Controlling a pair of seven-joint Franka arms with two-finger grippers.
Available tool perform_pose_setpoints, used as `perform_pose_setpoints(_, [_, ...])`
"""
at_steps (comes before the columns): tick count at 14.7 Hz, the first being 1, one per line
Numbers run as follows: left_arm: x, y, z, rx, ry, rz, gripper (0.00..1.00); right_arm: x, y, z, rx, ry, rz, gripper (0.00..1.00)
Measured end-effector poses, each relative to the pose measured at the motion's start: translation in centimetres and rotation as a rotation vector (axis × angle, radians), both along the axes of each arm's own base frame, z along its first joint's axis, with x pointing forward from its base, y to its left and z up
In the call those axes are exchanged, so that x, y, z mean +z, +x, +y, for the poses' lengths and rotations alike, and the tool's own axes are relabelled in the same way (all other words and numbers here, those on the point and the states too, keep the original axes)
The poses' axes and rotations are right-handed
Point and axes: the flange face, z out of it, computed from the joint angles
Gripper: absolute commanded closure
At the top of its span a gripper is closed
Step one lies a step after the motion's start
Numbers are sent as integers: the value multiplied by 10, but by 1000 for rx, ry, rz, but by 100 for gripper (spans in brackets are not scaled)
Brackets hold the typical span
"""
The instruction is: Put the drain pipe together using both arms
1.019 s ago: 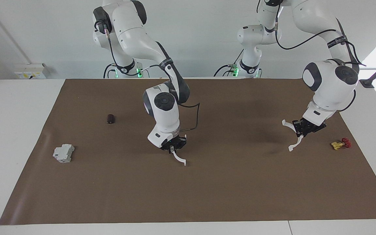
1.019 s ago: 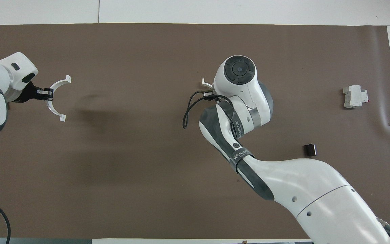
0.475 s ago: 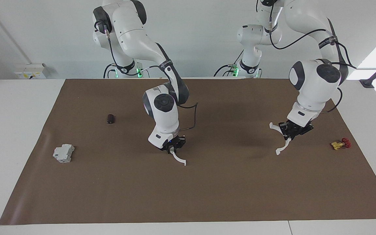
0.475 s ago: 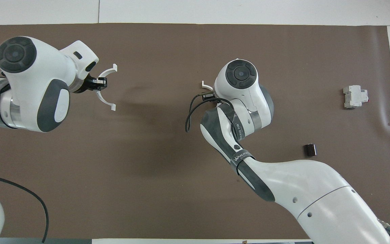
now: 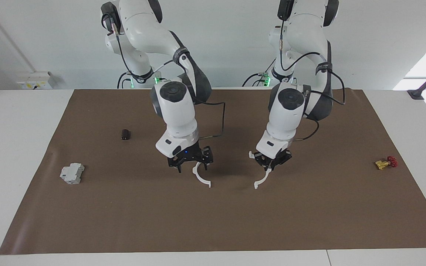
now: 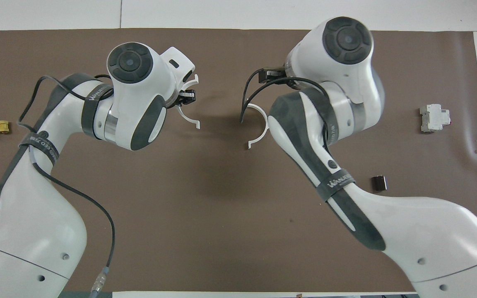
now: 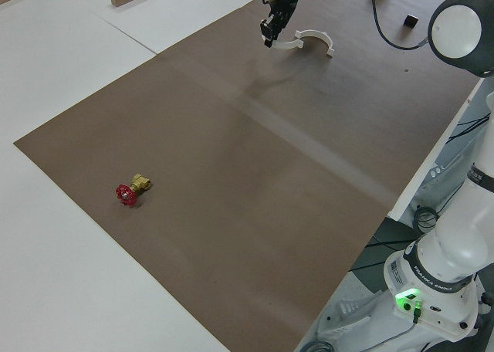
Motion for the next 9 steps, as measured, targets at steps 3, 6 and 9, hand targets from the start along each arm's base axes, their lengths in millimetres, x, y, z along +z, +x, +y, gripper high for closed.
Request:
perform_pose_setpoints(3, [-19,-6,-40,-9,3,6,100,62,-8,-103,-63,-22,73,0])
perform_pose_setpoints(6, [-22,-11,-57,-25,3,4,100,102,-32,-143,-96,-25,127,0])
perform_pose_setpoints(9, [-32,-16,-66,-38,9,14,100,118,-48,-157,-109,-29,170,0])
